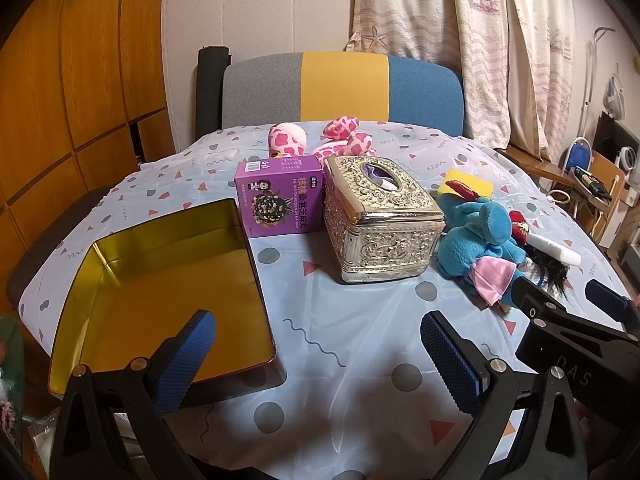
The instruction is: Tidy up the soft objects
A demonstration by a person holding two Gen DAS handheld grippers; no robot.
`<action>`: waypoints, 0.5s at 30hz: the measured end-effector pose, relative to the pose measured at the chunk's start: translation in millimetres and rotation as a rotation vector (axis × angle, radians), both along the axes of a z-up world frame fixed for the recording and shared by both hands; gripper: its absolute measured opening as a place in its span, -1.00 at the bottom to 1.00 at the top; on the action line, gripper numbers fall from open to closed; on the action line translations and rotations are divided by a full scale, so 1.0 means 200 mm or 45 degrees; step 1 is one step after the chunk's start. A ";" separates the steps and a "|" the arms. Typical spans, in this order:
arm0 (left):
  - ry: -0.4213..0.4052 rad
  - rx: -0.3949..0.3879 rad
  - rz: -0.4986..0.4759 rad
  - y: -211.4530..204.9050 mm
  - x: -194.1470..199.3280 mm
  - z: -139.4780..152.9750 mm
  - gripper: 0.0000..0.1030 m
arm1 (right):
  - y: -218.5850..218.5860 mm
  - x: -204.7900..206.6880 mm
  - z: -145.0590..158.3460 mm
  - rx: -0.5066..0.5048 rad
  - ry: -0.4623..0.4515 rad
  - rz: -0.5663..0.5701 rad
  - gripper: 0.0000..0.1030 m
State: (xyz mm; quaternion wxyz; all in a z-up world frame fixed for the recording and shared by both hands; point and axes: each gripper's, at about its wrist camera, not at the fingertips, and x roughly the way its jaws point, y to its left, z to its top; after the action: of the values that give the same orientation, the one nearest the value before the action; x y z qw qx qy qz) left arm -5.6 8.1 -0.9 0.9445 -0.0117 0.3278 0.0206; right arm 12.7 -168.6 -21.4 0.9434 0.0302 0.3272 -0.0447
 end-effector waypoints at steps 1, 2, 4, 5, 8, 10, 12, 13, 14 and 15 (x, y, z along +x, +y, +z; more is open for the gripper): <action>0.001 0.001 -0.001 0.00 0.00 0.00 0.99 | 0.00 0.00 0.00 -0.001 0.001 0.000 1.00; 0.002 0.002 -0.002 0.00 0.00 0.00 0.99 | 0.00 0.00 0.00 0.001 0.001 0.000 1.00; 0.007 0.003 -0.006 -0.01 0.01 0.00 0.99 | 0.00 0.00 -0.01 0.002 0.001 -0.002 1.00; 0.009 0.005 -0.007 -0.01 0.01 -0.01 0.99 | -0.01 0.00 -0.01 0.004 0.003 -0.002 1.00; 0.013 0.007 -0.010 -0.01 0.01 -0.01 0.99 | -0.02 0.01 -0.01 0.009 0.007 -0.004 1.00; 0.017 0.009 -0.013 -0.02 0.02 -0.01 0.99 | -0.02 0.01 -0.02 0.011 0.008 -0.005 1.00; 0.022 0.009 -0.017 -0.02 0.02 -0.02 0.99 | -0.03 0.01 -0.02 0.015 0.009 -0.007 1.00; 0.024 0.009 -0.019 -0.02 0.02 -0.02 0.99 | -0.03 0.02 -0.02 0.015 0.009 -0.007 1.00; 0.025 0.010 -0.021 -0.02 0.02 -0.02 0.99 | -0.04 0.02 -0.02 0.015 0.008 -0.010 1.00; 0.027 0.010 -0.025 -0.03 0.02 -0.02 0.99 | -0.04 0.02 -0.02 0.017 0.009 -0.013 1.00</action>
State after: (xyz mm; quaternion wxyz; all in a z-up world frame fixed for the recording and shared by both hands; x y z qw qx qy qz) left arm -0.7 2.9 -5.6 0.9411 -0.0045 0.3378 0.0127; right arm 17.4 -177.0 -25.2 0.9417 0.0379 0.3308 -0.0473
